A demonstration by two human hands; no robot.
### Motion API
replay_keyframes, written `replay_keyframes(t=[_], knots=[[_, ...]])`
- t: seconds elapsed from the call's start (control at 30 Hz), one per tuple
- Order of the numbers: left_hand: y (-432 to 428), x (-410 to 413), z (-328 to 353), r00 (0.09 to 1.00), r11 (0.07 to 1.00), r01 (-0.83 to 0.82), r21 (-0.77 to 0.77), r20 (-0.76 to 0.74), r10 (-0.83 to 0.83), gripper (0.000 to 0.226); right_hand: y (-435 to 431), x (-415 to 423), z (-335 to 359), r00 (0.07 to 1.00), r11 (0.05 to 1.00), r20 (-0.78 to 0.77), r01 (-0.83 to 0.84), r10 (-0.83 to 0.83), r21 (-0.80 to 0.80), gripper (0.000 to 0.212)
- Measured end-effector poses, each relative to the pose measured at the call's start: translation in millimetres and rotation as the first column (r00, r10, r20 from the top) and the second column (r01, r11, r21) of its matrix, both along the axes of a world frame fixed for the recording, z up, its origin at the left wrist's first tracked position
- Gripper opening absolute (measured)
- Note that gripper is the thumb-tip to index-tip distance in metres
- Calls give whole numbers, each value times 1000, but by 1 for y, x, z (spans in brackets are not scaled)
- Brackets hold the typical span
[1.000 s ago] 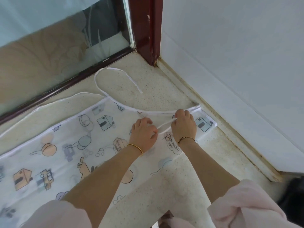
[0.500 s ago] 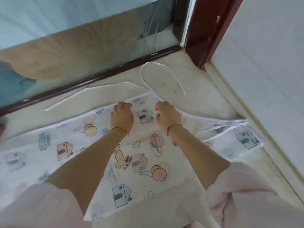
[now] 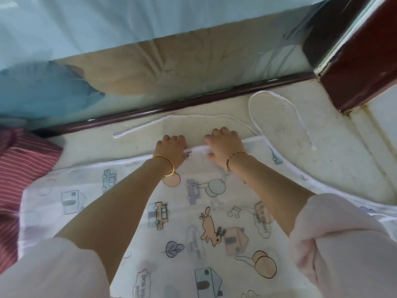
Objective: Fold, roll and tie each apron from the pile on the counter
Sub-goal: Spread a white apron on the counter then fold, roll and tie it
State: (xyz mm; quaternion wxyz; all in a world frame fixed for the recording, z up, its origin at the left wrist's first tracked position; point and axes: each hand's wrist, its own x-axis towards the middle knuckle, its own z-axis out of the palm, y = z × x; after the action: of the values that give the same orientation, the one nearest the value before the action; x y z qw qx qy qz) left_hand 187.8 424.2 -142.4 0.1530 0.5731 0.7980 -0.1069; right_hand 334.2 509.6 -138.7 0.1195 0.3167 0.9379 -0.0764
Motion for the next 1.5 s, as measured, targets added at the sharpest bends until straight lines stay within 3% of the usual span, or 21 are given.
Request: replay_keyframes(t=[0.1, 0.23, 0.3, 0.37, 0.53, 0.67, 0.77, 0.87, 0.97, 1.13, 1.27, 1.37, 1.5], knots=[[-1, -4, -2, 999, 999, 37, -32, 17, -36, 31, 0, -11, 0, 999, 997, -20, -40, 38, -68, 25], [-7, -17, 5, 984, 998, 31, -52, 179, -21, 34, -1, -16, 1, 1000, 981, 1, 17, -17, -194, 7], [-13, -27, 9, 979, 996, 32, -78, 201, -16, 37, 0, -15, 3, 999, 975, 22, 48, -44, -218, 13], [-23, -39, 13, 988, 995, 25, -92, 153, -10, 37, 1, -16, 4, 998, 982, 50, 46, -37, -184, 25], [-36, -58, 15, 1000, 995, -2, -100, 24, 4, 21, 5, -19, 10, 995, 994, 23, 101, -100, -46, 21], [-29, -64, 24, 998, 1000, -12, 14, -61, 13, 18, 8, -22, 13, 989, 986, -16, 149, -149, 69, 31], [-22, -69, 32, 999, 996, 3, 88, -54, 2, 19, 17, -21, 15, 987, 985, -44, 160, -157, 70, 21], [-27, -76, 39, 999, 999, 34, -6, 13, -33, 27, 20, -17, 20, 988, 986, 33, 148, -151, 75, 12], [-32, -77, 48, 996, 994, 64, -83, -57, -69, 31, 13, -10, 27, 989, 967, -10, 149, -150, 207, 14], [-39, -71, 78, 990, 990, 41, 132, -140, -23, 25, 1, 2, 61, 979, 923, -165, 168, -116, 346, 20], [-60, -63, 98, 964, 949, 172, 266, -243, -106, 20, -13, 15, 91, 968, 861, -242, 181, -70, 475, 20], [-92, -59, 107, 921, 933, 313, 178, -295, -253, 18, -52, 36, 100, 958, 864, -282, 104, 46, 493, 25], [-137, -46, 103, 928, 943, 314, -109, -177, -329, 11, -122, 62, 78, 997, 961, 47, -64, 53, 268, 27]])
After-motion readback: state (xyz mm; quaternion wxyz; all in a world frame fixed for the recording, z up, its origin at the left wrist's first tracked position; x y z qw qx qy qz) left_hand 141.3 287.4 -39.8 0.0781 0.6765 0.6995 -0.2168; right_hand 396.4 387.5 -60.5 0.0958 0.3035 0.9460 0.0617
